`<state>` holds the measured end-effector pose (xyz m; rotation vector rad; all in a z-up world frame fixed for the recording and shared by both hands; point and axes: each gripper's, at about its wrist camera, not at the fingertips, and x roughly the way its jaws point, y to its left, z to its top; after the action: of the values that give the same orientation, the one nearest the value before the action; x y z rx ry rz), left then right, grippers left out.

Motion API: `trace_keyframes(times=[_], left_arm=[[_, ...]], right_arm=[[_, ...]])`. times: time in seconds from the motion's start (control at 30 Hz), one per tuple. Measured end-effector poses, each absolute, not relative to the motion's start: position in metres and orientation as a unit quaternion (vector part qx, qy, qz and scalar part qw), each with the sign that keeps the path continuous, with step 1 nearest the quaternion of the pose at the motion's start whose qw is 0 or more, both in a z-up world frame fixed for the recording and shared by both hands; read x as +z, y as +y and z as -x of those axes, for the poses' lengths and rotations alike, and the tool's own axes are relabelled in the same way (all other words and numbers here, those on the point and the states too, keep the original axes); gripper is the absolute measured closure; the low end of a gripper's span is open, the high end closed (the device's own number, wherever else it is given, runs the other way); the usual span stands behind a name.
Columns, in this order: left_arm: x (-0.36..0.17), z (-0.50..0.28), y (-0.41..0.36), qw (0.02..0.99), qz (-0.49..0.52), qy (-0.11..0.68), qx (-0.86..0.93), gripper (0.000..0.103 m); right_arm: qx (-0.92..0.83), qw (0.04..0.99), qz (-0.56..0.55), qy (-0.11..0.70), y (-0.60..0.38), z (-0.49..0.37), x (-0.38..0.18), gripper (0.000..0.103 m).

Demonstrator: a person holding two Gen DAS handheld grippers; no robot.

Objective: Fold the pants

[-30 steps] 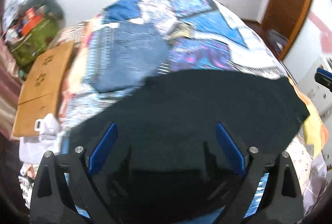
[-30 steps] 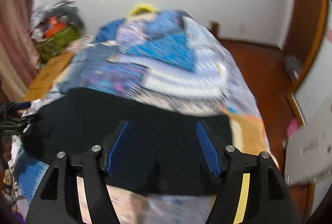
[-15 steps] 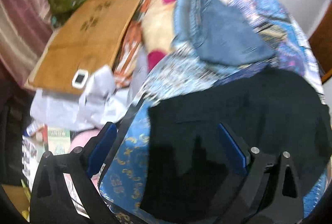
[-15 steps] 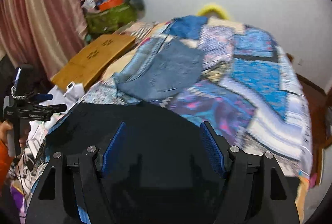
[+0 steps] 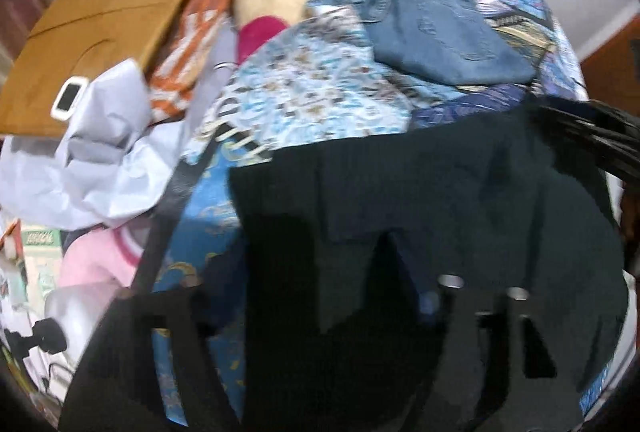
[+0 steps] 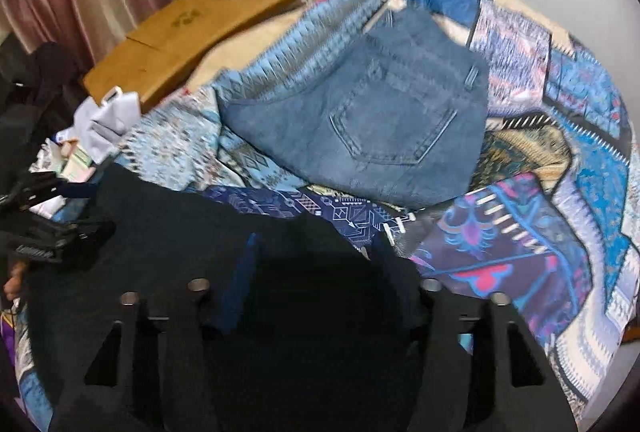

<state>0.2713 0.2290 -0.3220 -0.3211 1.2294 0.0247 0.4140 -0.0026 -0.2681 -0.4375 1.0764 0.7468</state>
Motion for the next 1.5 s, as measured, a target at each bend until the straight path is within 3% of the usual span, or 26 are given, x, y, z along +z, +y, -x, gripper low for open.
trace_keyframes(times=[0.03,0.13,0.27,0.6,0.67,0.87,1.1,1.5], left_arm=[[-0.319,-0.269,0.227,0.810,0.147,0.568,0.014,0.058],[-0.312,-0.268,0.218,0.826,0.090,0.554,0.052,0.078],[-0.314,-0.272,0.220,0.826,0.054,0.555,0.079,0.080],[-0.298,-0.264,0.223,0.822,0.030,0.557,0.119,0.060],[-0.282,-0.252,0.223,0.831,0.030,0.544,0.115,0.046],[-0.228,-0.206,0.200,0.869,-0.009,0.487,0.091,0.022],[-0.219,-0.160,0.165,0.876,-0.030,0.480,0.038,0.019],[-0.266,-0.155,0.131,0.852,-0.070,0.518,0.014,0.018]], right_arm=[[0.345,0.765,0.198,0.507,-0.002,-0.417,-0.275,0.080],[0.355,0.765,0.184,0.505,-0.007,-0.417,-0.274,0.091],[0.350,0.770,0.190,0.499,-0.006,-0.413,-0.275,0.093],[0.327,0.788,0.214,0.475,-0.009,-0.392,-0.252,0.093],[0.335,0.791,0.210,0.467,-0.018,-0.378,-0.235,0.091],[0.349,0.822,0.193,0.407,-0.050,-0.320,-0.178,0.062],[0.388,0.814,0.186,0.389,-0.071,-0.248,-0.162,0.060],[0.407,0.765,0.219,0.448,-0.064,-0.215,-0.226,0.059]])
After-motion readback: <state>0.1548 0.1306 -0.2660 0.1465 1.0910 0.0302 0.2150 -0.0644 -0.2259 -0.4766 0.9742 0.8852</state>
